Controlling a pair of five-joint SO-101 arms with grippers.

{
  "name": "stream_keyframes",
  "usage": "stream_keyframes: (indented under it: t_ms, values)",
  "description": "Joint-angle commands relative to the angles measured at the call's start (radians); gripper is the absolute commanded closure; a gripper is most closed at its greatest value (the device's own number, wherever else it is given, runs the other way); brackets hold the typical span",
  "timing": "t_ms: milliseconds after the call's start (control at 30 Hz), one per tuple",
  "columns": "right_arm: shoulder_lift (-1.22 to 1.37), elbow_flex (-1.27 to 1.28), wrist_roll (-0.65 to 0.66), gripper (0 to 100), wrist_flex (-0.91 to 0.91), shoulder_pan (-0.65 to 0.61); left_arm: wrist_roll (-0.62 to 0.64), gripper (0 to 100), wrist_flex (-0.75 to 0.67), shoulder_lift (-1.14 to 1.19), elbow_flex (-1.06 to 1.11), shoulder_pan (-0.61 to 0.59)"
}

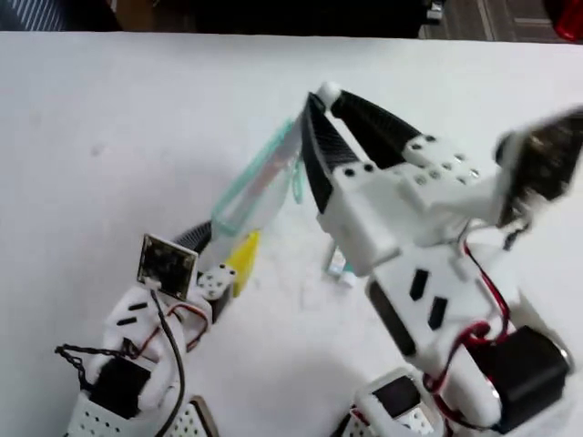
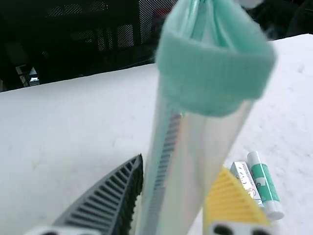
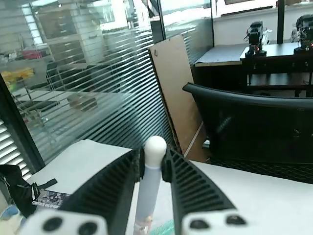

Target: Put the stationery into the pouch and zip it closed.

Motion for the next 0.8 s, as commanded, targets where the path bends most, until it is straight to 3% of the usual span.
stream_keyframes:
  t_ms: [0,433,667,767]
  values:
    - [0.031,-0.035,0.002,98.2,-0.035,-0.013,-0.011,80,-0.006,-0.001,0.000,0.015]
    - [0.186,0.032,0.003,97.9,0.004,-0.012,-0.011,80,-0.006,-0.001,0.000,0.015]
    - [0.188,0.040,0.092,75.2,0.053,-0.013,-0.011,80,-0.006,-0.001,0.000,0.015]
    - [0.188,0.041,0.117,74.5,0.053,-0.013,-0.011,80,-0.006,-0.001,0.000,0.015]
